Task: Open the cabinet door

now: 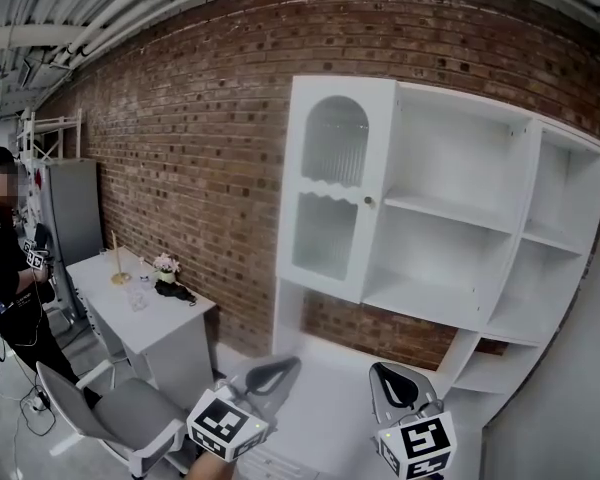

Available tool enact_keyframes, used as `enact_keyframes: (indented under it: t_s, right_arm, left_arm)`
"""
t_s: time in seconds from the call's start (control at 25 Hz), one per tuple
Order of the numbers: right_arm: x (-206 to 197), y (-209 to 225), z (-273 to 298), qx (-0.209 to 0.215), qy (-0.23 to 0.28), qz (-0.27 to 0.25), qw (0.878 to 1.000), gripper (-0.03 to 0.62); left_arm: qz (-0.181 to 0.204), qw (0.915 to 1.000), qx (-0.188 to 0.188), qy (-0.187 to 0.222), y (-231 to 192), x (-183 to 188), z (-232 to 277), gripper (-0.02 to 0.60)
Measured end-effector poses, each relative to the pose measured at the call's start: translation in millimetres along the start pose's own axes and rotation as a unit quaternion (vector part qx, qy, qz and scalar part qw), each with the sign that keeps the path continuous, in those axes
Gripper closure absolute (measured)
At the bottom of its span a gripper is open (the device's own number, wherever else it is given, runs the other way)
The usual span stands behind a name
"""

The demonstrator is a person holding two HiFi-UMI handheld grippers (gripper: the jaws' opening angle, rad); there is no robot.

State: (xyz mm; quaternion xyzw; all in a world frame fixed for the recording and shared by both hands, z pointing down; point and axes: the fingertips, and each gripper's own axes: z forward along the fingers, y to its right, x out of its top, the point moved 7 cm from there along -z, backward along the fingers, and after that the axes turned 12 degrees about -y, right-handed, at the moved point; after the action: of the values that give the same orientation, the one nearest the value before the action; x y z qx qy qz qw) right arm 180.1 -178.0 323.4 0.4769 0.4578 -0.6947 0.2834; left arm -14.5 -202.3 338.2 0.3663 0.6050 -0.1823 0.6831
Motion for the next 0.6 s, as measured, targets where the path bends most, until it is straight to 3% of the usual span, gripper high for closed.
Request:
enact_keyframes:
  t_s: [0.6]
  right_arm:
    - [10, -1, 64, -0.044, -0.031, 0.019, 0.998, 0.589]
  left_arm:
    - [-0.008, 0.9984, -0.054, 0.015, -70, -13, 43, 0.58]
